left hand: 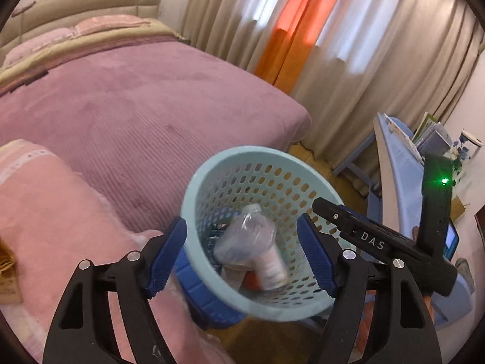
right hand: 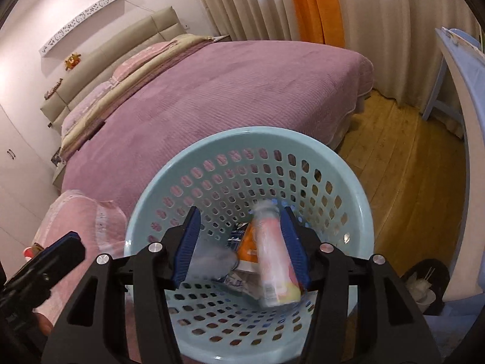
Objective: Collect trash
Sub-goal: 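Carry the bottle and spray can to the blue basket and release both, then grasp the white tissue with the left tool while the right tool grasps the brown paper packet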
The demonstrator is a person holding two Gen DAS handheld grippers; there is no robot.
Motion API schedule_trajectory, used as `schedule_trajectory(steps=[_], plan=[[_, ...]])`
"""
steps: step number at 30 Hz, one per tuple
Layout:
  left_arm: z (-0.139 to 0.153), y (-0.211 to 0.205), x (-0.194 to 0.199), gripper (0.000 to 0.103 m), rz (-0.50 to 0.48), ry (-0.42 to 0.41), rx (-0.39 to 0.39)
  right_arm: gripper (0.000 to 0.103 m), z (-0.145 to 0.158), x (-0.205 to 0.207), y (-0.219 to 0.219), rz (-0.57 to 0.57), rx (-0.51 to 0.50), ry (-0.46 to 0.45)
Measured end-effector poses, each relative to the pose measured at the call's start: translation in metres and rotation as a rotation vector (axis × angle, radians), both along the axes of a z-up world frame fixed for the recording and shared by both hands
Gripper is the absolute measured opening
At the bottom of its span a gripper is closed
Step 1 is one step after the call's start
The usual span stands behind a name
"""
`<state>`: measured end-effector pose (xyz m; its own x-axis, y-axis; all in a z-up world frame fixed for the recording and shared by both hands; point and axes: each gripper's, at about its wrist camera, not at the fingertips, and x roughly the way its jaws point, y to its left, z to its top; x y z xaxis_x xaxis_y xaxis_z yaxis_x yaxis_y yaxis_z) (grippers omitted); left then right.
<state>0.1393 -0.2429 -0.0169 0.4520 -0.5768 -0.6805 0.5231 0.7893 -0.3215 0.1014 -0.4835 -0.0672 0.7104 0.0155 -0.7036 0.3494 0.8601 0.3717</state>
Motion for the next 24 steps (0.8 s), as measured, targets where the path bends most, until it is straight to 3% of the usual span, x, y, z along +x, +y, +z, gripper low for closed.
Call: schedule_trajectory(steps=[6, 13, 24], plan=[[0.020, 0.034, -0.022, 0.073, 0.057, -0.021, -0.066, 0.051, 0.023, -0.015, 0.032, 0.075, 0.001, -0.062], [0.053, 0.100, -0.052, 0.072, 0.170, -0.119, -0.106, 0.051, 0.059, -0.018, 0.097, 0.218, -0.044, -0.132], [0.078, 0.222, -0.100, 0.072, 0.441, -0.225, -0.013, 0.052, 0.075, 0.001, 0.209, 0.463, -0.069, -0.170]])
